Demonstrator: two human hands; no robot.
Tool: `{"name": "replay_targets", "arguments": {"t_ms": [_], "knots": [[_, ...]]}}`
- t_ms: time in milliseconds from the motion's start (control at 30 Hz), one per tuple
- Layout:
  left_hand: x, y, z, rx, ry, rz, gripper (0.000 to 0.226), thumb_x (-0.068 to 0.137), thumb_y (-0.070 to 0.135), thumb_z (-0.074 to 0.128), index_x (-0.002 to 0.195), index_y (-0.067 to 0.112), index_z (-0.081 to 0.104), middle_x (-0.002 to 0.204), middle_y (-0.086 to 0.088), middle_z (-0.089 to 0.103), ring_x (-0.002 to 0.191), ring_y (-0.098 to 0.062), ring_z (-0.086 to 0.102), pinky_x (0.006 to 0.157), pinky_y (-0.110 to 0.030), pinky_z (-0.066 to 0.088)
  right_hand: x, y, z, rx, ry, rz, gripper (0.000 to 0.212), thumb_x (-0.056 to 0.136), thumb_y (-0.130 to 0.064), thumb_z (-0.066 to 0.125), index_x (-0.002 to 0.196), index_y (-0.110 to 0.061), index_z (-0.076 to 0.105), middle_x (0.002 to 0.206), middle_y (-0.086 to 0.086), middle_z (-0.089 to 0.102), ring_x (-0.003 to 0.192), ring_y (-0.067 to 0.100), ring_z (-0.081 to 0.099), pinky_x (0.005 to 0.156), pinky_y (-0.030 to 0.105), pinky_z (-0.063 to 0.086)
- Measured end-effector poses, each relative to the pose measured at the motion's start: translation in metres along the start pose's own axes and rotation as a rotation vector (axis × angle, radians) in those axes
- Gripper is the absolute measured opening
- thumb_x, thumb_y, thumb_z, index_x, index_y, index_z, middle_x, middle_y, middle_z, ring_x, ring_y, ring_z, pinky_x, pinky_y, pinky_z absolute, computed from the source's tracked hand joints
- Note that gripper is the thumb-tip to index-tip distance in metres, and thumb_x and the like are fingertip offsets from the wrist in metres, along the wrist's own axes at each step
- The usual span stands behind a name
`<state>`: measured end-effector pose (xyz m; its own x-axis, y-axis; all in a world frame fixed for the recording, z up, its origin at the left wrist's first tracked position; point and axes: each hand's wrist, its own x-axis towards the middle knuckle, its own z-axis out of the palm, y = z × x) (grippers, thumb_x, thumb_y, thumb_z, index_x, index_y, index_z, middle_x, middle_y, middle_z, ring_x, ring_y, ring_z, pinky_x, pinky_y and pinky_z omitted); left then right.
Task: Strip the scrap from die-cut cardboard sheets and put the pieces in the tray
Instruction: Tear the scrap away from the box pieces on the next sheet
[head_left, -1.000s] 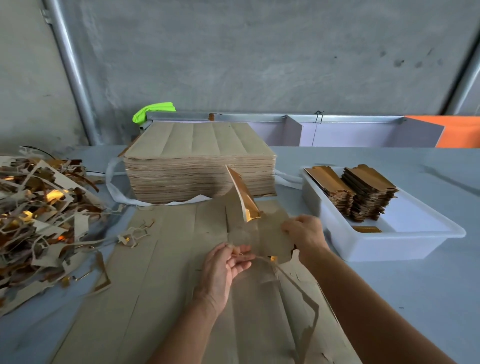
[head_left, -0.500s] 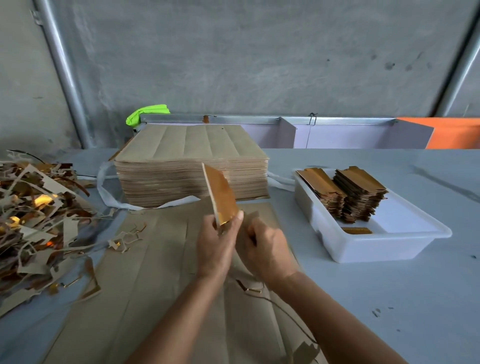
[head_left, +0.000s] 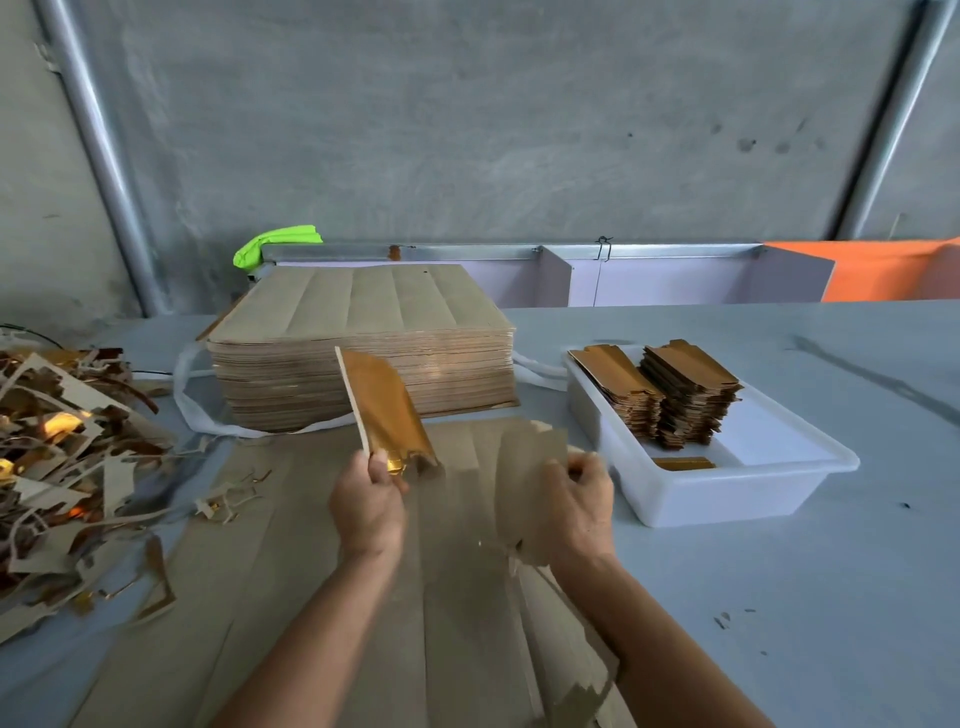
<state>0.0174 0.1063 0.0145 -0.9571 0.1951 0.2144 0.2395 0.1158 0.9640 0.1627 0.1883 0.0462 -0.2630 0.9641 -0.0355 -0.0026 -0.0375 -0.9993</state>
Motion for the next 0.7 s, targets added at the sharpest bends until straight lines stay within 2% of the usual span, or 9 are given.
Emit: {"name": "replay_targets", "arguments": {"t_ms": [67,133,233,333,400,467,567,600,700], "knots": [[0.001,0.002,-0.006,0.085,0.001,0.062,0.030,0.099,0.014,0.041,0.074,-0.001,0.050,0.068,-0.020,0.057,0.065,-0.031,0.052,0.063,-0.038,0.041,0.004,-0.004,-0.007,0.100,0.045,0.016,0.006,0.091,-0.012,0.047,0.086,-0.011,0.047,0.084,0.010,0.051,0.076,0.024,0.050,0.068,0.042,0.047],[0.001,0.000,-0.012,0.171,-0.008,0.117,0.032,0.099,0.014,0.042,0.069,0.001,0.046,0.069,-0.023,0.055,0.068,-0.038,0.053,0.060,-0.039,0.035,0.009,-0.008,-0.015,0.163,0.069,0.027,0.007,0.093,-0.013,0.048,0.087,-0.012,0.047,0.084,0.006,0.049,0.074,0.017,0.046,0.063,0.034,0.043],[-0.002,0.001,-0.018,0.281,-0.006,0.215,0.041,0.098,0.013,0.045,0.060,0.017,0.030,0.065,-0.025,0.051,0.067,-0.044,0.050,0.058,-0.037,0.024,0.015,-0.011,-0.023,0.203,0.121,0.027,0.013,0.095,-0.014,0.048,0.083,-0.017,0.047,0.084,0.002,0.049,0.072,0.013,0.045,0.061,0.028,0.040],[-0.002,0.002,-0.024,0.349,-0.009,0.247,0.045,0.097,0.014,0.047,0.058,0.021,0.025,0.053,-0.009,0.038,0.057,-0.034,0.039,0.055,-0.036,0.021,0.021,-0.011,-0.030,0.205,0.187,0.036,0.019,0.097,-0.014,0.046,0.080,-0.022,0.044,0.082,0.000,0.049,0.071,0.012,0.046,0.068,0.034,0.043],[-0.001,0.000,-0.027,0.313,-0.068,0.248,0.043,0.097,0.015,0.047,0.058,0.017,0.030,0.051,-0.002,0.036,0.053,-0.026,0.033,0.054,-0.035,0.022,0.024,-0.012,-0.036,0.174,0.194,0.021,0.018,0.097,-0.012,0.046,0.082,-0.023,0.044,0.083,-0.002,0.049,0.073,0.011,0.047,0.075,0.039,0.045],[-0.002,0.002,-0.027,0.204,-0.153,0.203,0.039,0.099,0.016,0.043,0.060,0.012,0.039,0.053,-0.001,0.044,0.050,-0.021,0.035,0.055,-0.033,0.025,0.025,-0.013,-0.040,0.100,0.177,-0.039,0.015,0.096,-0.008,0.043,0.099,-0.022,0.047,0.094,-0.002,0.050,0.083,0.015,0.050,0.079,0.040,0.044],[-0.007,0.009,-0.024,0.034,-0.312,0.147,0.035,0.101,0.017,0.039,0.068,0.010,0.048,0.058,0.000,0.052,0.047,-0.013,0.035,0.052,-0.033,0.027,0.023,-0.017,-0.038,-0.112,0.106,-0.275,0.052,0.091,0.006,0.035,0.130,-0.028,0.043,0.106,-0.004,0.044,0.093,0.018,0.045,0.080,0.037,0.041],[-0.008,0.012,-0.022,0.007,-0.347,0.155,0.034,0.101,0.017,0.039,0.071,0.008,0.051,0.057,0.003,0.052,0.047,-0.012,0.035,0.052,-0.032,0.027,0.020,-0.022,-0.034,-0.167,0.066,-0.334,0.056,0.088,0.010,0.035,0.129,-0.025,0.048,0.103,-0.002,0.045,0.092,0.019,0.046,0.077,0.035,0.041],[-0.013,0.024,-0.020,0.036,-0.364,0.283,0.030,0.100,0.013,0.043,0.074,0.000,0.054,0.064,0.003,0.045,0.056,-0.017,0.041,0.056,-0.033,0.036,0.018,-0.036,-0.015,-0.491,-0.033,-0.492,0.044,0.085,0.011,0.040,0.117,-0.009,0.063,0.099,0.007,0.055,0.095,0.028,0.055,0.076,0.037,0.047]]}}
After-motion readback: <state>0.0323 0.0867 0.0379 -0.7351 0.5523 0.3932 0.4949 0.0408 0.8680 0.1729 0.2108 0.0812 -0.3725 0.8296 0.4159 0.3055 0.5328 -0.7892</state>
